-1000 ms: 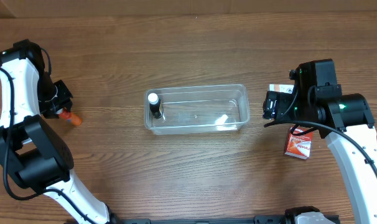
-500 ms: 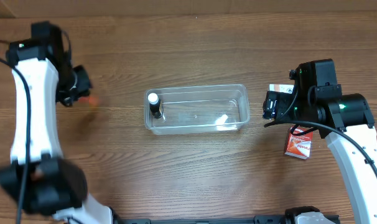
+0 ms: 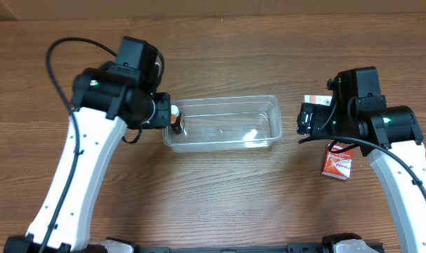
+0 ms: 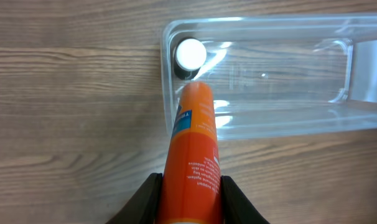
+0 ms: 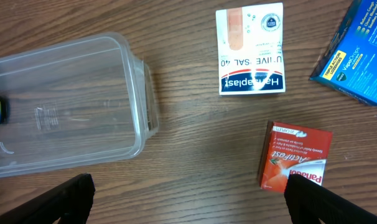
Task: Pack container
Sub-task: 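Lower the orange tube into the container and open the left gripper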
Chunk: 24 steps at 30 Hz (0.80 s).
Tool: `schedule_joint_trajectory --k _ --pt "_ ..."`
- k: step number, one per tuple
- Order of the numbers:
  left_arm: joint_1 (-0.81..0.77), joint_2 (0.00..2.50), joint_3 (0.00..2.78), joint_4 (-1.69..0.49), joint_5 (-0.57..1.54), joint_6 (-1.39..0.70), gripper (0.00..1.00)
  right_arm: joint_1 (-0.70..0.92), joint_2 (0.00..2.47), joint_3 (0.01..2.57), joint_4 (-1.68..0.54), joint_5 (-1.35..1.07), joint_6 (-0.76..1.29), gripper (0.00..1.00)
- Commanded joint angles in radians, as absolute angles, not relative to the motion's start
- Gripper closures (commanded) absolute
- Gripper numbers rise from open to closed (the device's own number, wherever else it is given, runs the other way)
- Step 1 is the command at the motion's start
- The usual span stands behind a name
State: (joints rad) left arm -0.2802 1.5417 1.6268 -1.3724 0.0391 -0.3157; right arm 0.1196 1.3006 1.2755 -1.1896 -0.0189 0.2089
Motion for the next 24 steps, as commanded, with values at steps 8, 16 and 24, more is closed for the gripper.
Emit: schedule_joint_trajectory --k 8,16,24 --pt "-0.306 1.722 1.525 -1.283 0.072 -0.330 0.96 0.122 1.287 1.303 -1.184 -0.017 0.206 0.00" --pt "-0.359 1.819 1.525 -1.256 0.041 -0.331 0.96 0.122 1.287 1.303 -1.185 -0.017 0.206 0.00" --pt "-0.359 1.820 1.523 -1.254 -0.010 -0.402 0.96 0.122 1.287 1.303 -1.185 -0.017 0.206 0.00"
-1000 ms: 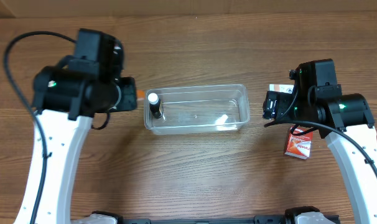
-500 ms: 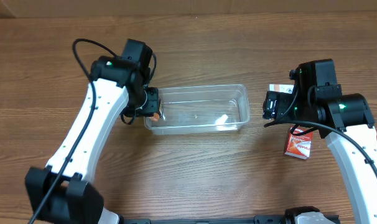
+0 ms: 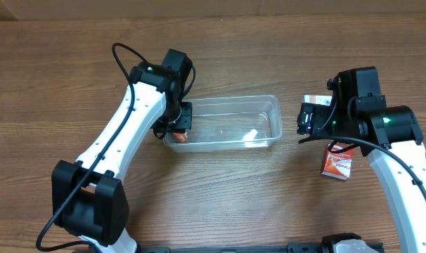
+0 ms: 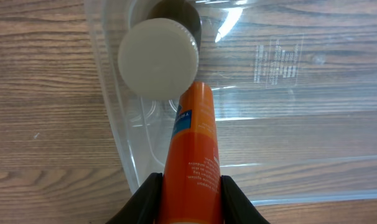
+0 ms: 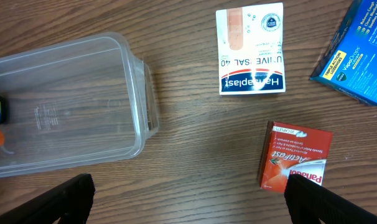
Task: Pack container
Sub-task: 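Lower the orange tube into the container and open the left gripper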
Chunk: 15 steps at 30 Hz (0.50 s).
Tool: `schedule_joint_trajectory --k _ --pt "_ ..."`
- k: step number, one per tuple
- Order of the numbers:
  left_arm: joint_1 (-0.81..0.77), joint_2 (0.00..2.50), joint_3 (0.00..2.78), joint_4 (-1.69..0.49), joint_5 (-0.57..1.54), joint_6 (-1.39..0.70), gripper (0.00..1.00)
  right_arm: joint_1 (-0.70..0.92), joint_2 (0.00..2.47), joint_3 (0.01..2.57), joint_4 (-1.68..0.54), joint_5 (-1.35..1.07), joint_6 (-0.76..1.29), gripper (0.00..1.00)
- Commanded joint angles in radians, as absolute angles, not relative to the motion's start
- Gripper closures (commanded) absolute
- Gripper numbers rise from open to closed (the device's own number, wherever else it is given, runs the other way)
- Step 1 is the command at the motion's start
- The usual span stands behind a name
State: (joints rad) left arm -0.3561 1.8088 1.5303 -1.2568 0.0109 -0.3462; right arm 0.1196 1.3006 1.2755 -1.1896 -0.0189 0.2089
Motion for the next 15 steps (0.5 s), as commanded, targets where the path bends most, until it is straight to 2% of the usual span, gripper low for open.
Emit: schedule_joint_trajectory --k 1,6,7,9,11,13,15 --pt "-0.362 1.821 1.521 -1.247 -0.010 -0.409 0.95 0.122 1.287 1.303 -1.185 -0.017 0.206 0.00" --pt "-0.367 1.835 1.514 -1.245 -0.011 -0.415 0.85 0.122 1.287 1.303 -1.188 -0.017 0.206 0.00" --pt "-0.367 1.837 1.514 -1.245 -0.012 -0.414 0.75 0.122 1.287 1.303 -1.188 -0.017 0.206 0.00" --pt "-0.367 1.838 1.514 -1.246 -0.012 -0.414 0.71 0.122 1.287 1.303 -1.188 -0.017 0.206 0.00" --pt "-0.367 1.838 1.514 -1.249 -0.012 -0.414 0.53 0.122 1.287 1.303 -1.188 -0.017 0.206 0.00" --pt "-0.367 1.838 1.514 -1.249 -0.011 -0.411 0.39 0.122 1.287 1.303 -1.188 -0.017 0.206 0.00" --pt "-0.367 1.838 1.514 -1.249 -0.011 -0.403 0.38 0.122 1.287 1.303 -1.188 -0.017 0.206 0.00"
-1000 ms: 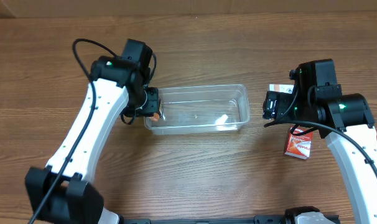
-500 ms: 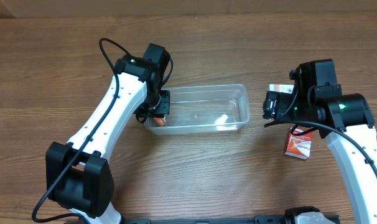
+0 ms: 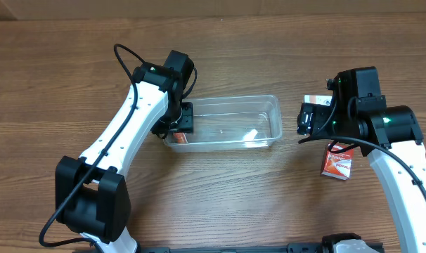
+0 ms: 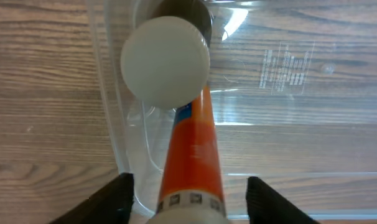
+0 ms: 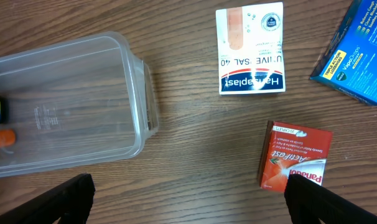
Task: Pack container
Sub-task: 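Lower the orange tube into the container and open the left gripper, then grasp the white Hansaplast box with the right gripper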
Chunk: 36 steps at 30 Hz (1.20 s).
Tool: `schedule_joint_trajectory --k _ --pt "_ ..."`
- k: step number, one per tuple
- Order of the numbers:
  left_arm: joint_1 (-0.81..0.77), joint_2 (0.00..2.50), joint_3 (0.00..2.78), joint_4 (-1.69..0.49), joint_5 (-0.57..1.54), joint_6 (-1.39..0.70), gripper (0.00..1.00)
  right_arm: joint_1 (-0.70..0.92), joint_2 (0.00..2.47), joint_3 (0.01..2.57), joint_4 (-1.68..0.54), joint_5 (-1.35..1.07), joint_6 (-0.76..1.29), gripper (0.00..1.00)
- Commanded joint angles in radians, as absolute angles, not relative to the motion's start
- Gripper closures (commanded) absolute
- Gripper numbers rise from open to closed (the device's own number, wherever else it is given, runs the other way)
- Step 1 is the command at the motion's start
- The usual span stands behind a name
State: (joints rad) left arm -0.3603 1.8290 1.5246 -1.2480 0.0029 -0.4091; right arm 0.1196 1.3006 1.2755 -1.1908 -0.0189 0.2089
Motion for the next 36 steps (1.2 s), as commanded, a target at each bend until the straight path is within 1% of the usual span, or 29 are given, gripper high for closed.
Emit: schedule_joint_trajectory --k 1,2,4,6,9,10,12,13,14,17,21,23,26,30,36 --pt "-0.367 1.838 1.514 -1.249 -0.011 -0.403 0.38 0.122 1.287 1.303 -1.188 -0.017 0.206 0.00" --pt "-0.367 1.838 1.514 -1.248 -0.011 -0.400 0.36 0.122 1.287 1.303 -1.188 -0.017 0.206 0.00" --pt "-0.367 1.838 1.521 -1.250 -0.011 -0.400 0.36 0.122 1.287 1.303 -1.188 -0.017 0.206 0.00" --pt "-0.367 1.831 1.555 -1.260 -0.010 -0.400 0.34 0.122 1.287 1.303 -1.189 -0.017 0.206 0.00" --pt "-0.367 1.792 1.626 -1.281 -0.011 -0.388 0.27 0.122 1.287 1.303 -1.195 -0.017 0.206 0.00" --pt "-0.366 1.764 1.659 -1.291 -0.011 -0.377 0.20 0.122 1.287 1.303 -1.190 -0.016 0.206 0.00" --pt "-0.359 1.700 1.717 -1.304 -0.013 -0.352 0.11 0.122 1.287 1.312 -1.164 0.033 0.207 0.00" --pt "-0.349 1.657 1.740 -1.305 -0.028 -0.347 0.01 0.122 1.287 1.330 -1.151 0.069 0.207 0.00" --pt "-0.337 1.618 1.750 -1.305 -0.042 -0.347 0.00 0.122 1.287 1.360 -1.133 0.117 0.211 0.00" --pt "-0.248 1.491 1.752 -1.309 -0.052 -0.344 0.00 0.115 1.314 1.454 -1.080 0.202 0.210 0.00" --pt "-0.106 1.394 1.752 -1.309 -0.052 -0.344 0.00 0.049 1.457 1.480 -1.059 0.200 0.201 0.00" --pt "-0.067 1.386 1.752 -1.319 -0.052 -0.336 0.00 0.011 1.554 1.480 -1.052 0.156 0.133 0.00" --pt "-0.058 1.391 1.748 -1.337 -0.052 -0.317 0.00 -0.038 1.684 1.480 -1.036 0.053 0.096 0.00" --pt "-0.058 1.406 1.747 -1.338 -0.051 -0.318 0.00 -0.057 1.850 1.480 -1.024 0.050 0.073 0.00" --pt "-0.058 1.425 1.747 -1.337 -0.052 -0.318 0.00 -0.056 1.994 1.480 -1.018 0.050 0.065 0.00"
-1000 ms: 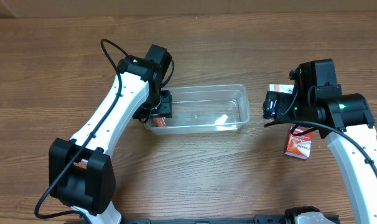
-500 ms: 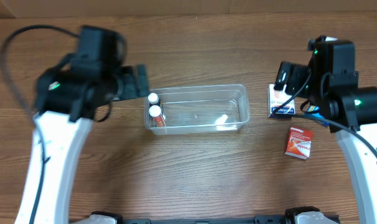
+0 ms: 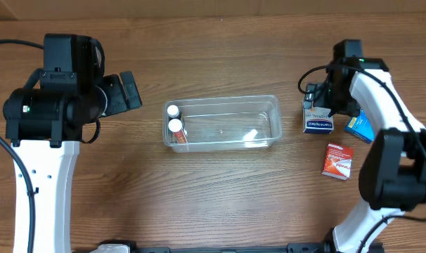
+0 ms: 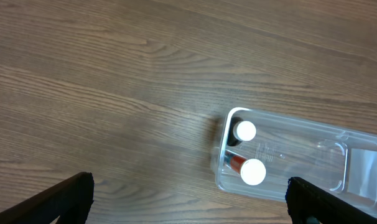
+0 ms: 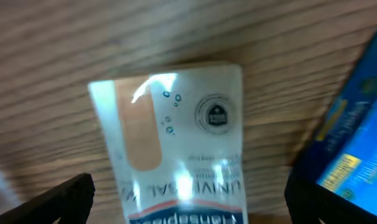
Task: Pack container
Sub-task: 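Grasp the white Hansaplast box with the right gripper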
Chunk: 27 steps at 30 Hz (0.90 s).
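Observation:
The clear plastic container (image 3: 223, 123) lies mid-table. At its left end stand a dark bottle with a white cap (image 3: 172, 110) and an orange tube with a white cap (image 3: 176, 126); in the left wrist view the bottle (image 4: 244, 131) and the tube (image 4: 252, 172) show from above. My left gripper (image 3: 128, 91) is open and empty, high up and to the left of the container. Close over the white plaster box (image 5: 176, 143) hangs my right gripper (image 3: 318, 105), open, its fingers (image 5: 51, 202) on either side of the box.
A blue box (image 3: 358, 125) lies right next to the plaster box (image 3: 318, 125) and shows at the right edge of the right wrist view as well. A red box (image 3: 337, 161) lies nearer the front right. Bare wood surrounds the container.
My left gripper has gone from the container's left end to high up on the left, leaving the orange tube inside. My right gripper now hangs low over the plaster box.
My left gripper was shut on the orange tube by the container's left rim. Then it held the tube inside, beside the white-capped bottle. Then it stood open around the tube, and now it is far off. My right arm kept still until the last interval.

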Tool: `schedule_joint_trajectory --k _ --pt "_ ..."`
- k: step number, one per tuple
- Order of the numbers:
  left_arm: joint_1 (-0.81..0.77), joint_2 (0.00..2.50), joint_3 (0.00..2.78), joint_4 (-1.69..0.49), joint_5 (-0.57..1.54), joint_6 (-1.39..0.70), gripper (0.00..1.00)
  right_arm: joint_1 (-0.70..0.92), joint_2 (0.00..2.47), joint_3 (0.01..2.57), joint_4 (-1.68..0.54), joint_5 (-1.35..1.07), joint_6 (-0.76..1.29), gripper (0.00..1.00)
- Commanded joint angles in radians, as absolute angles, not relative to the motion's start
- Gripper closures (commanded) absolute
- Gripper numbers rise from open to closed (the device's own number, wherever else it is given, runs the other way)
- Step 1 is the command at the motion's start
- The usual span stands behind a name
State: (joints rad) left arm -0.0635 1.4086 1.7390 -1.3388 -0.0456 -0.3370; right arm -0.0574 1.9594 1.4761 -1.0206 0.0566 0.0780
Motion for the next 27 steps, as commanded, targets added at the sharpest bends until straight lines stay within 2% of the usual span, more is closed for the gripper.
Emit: schedule_joint_trajectory --k 1,9,10,13,15,21,27 --pt "-0.058 1.430 1.746 -1.337 -0.052 -0.318 0.00 -0.056 2.010 1.480 -1.018 0.050 0.065 0.00" --pt "-0.058 1.437 1.744 -1.337 -0.052 -0.318 0.00 -0.056 2.054 1.479 -1.018 0.050 0.067 0.01" --pt "-0.058 1.437 1.744 -1.337 -0.052 -0.318 0.00 -0.056 2.054 1.479 -1.018 0.050 0.067 0.04" --pt "-0.058 1.437 1.744 -1.338 -0.052 -0.318 0.00 -0.056 2.054 1.479 -1.019 0.050 0.067 0.25" --pt "-0.058 1.437 1.744 -1.339 -0.051 -0.318 0.00 -0.056 2.054 1.479 -1.019 0.050 0.067 0.30" --pt "-0.058 1.437 1.744 -1.339 -0.052 -0.318 0.00 -0.051 2.018 1.512 -1.051 0.050 0.079 0.33" --pt "-0.058 1.437 1.744 -1.339 -0.052 -0.318 0.00 0.041 1.778 1.677 -1.218 0.049 0.091 0.34"
